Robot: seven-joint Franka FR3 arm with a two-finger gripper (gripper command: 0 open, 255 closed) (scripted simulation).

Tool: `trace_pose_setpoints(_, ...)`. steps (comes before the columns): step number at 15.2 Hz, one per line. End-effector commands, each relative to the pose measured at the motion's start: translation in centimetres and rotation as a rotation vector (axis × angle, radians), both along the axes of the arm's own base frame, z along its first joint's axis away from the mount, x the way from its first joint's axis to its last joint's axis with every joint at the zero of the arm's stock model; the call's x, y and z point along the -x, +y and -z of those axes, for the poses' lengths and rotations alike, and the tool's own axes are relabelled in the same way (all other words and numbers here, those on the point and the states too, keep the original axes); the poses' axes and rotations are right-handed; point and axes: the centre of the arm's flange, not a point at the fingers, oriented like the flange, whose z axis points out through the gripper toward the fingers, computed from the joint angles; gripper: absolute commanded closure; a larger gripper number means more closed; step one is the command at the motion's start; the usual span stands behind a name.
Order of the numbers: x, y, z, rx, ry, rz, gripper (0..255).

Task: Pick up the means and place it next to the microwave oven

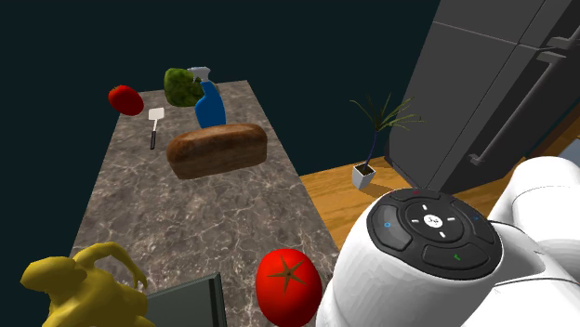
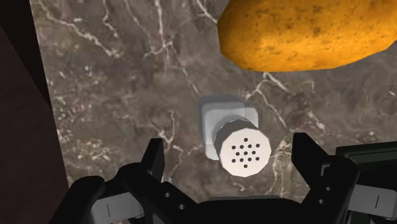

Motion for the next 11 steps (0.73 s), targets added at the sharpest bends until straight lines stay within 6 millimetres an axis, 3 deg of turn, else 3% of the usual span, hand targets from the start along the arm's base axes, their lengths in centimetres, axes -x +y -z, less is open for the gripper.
trace_pose_setpoints(1,-0.2,-0.4,-2.0,0.0,0.001,0.0,0)
trace_pose_setpoints(3,-0.3,-0.7,-4.4,0.0,0.001,0.0,0)
trace_pose_setpoints(11,-0.3,-0.7,-4.4,0.001,0.001,0.0,0)
